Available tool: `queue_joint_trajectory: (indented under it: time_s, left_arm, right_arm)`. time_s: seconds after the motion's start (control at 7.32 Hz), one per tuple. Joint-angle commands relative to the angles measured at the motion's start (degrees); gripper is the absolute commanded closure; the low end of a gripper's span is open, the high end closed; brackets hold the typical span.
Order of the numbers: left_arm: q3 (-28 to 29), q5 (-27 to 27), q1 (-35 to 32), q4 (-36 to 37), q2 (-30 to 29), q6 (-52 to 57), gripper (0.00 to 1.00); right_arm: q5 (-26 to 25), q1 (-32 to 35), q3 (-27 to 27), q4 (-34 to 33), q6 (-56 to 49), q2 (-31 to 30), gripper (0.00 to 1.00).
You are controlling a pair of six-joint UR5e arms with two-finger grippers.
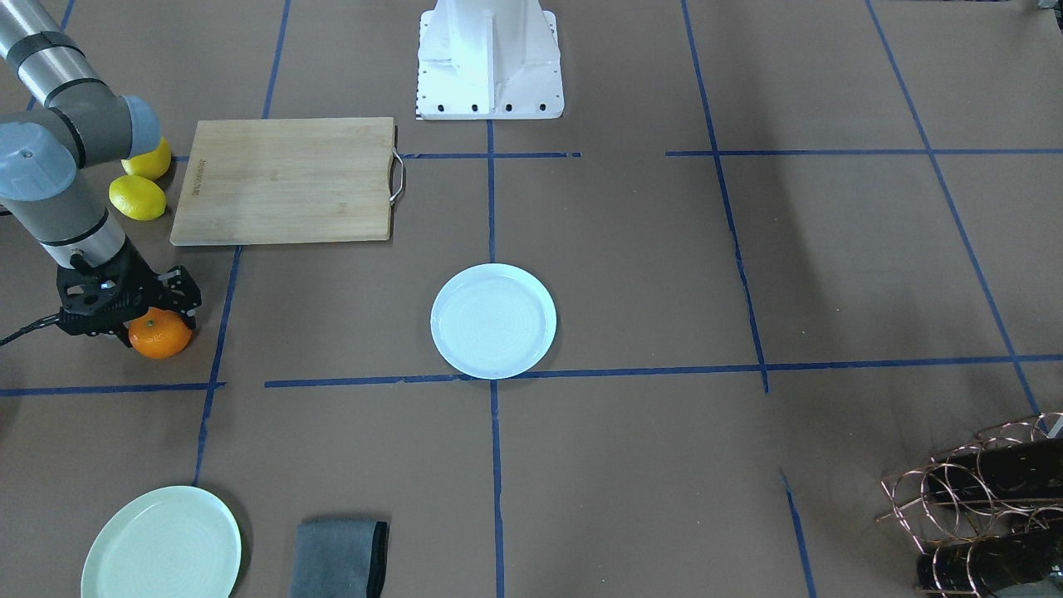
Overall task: Pick orange to plate
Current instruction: 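Close the right gripper on the orange and lift it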
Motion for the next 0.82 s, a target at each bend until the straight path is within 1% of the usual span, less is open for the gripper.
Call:
queue_joint_trajectory:
  time_s: [0.0,0.14,0.27,0.41,0.55,0.68]
  left_arm:
    - [0.0,0.0,0.0,0.02,0.0,0.04,0.0]
    - [0.0,0.0,0.0,-0.06,0.0,0.04,0.0]
    - [-0.09,0.0,0.0,0.02,0.09,0.04,0.0]
    - [-0.44,0.0,0.0,0.11,0.09,0.04,0.0]
    - [-0.61,0.61,0.0,0.2,0.09,0.04,0.0]
    - [-0.09,0.61,0.0,0.37,0.17,0.04,0.0]
  right_arm:
    - [0.03,-0.32,0.95,-0.04,0.38,0.28,0.5]
    - [0.38,-0.66,3.4,-0.12,0.65,0.72,0.53]
    - [0.47,-0.84,5.86,-3.34,1.87,4.38,0.53]
    - [0.39,-2.76,7.02,-9.82,6.93,10.07,0.52]
    - [-0.48,-5.39,6.94,-17.19,11.68,17.35,0.52]
    - [-2.84,-8.37,6.5,-23.09,16.08,23.6,0.52]
